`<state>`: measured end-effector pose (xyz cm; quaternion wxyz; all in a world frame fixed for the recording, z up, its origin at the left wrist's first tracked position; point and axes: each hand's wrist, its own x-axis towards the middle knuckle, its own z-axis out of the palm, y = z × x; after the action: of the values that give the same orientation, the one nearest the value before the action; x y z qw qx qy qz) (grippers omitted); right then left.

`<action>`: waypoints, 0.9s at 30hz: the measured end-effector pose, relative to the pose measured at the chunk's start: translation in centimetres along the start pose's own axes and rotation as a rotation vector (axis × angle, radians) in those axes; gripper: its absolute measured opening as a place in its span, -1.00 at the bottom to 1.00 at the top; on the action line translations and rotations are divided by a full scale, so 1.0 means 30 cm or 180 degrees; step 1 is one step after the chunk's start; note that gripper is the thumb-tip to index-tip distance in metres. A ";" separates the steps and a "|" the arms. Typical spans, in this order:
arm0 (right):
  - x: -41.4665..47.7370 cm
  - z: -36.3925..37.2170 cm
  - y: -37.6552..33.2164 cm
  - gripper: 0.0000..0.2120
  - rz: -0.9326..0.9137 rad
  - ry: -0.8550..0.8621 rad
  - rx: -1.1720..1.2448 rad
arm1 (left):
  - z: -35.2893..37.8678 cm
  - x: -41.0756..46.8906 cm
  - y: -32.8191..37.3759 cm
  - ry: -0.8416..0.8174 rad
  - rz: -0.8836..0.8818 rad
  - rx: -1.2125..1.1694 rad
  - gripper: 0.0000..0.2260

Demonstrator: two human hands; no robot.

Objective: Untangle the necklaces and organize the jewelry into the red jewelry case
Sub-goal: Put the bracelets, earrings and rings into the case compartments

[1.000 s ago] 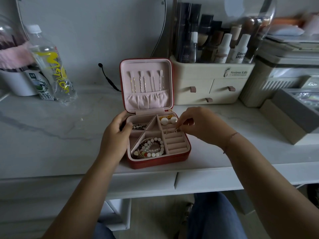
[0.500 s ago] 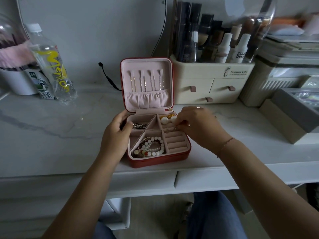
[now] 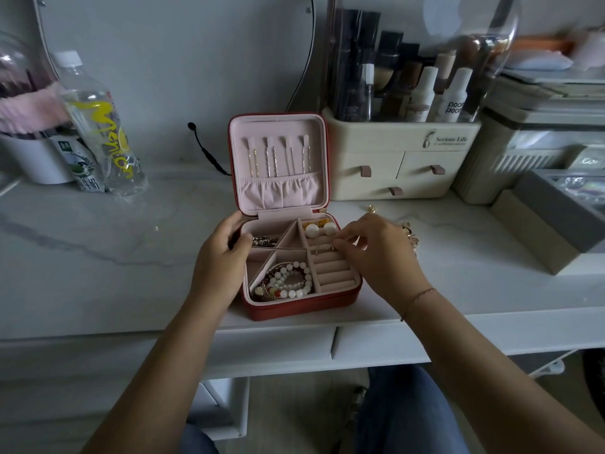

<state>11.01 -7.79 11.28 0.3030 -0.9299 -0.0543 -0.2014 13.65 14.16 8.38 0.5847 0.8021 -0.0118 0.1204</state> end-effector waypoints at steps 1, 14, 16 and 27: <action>0.003 0.001 0.003 -0.95 0.0116 -0.0073 0.0085 | 0.000 0.001 -0.003 -0.0005 -0.0001 0.0002 -0.65; 0.021 -0.046 0.093 -0.88 0.0749 0.0123 0.1602 | -0.004 0.001 -0.003 -0.0025 -0.0047 0.0057 -0.64; 0.051 -0.101 0.166 -0.90 0.0956 0.0511 0.1535 | -0.003 -0.001 0.004 -0.0027 -0.0025 0.0054 -0.64; 0.139 -0.169 0.377 -0.85 0.0557 -0.0347 -0.0173 | 0.002 -0.006 0.011 0.0043 -0.0089 0.0018 -0.65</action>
<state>15.60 -20.02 10.57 0.2907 -0.9485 0.0162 -0.1246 13.44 13.98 8.63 0.5842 0.8031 0.0037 0.1176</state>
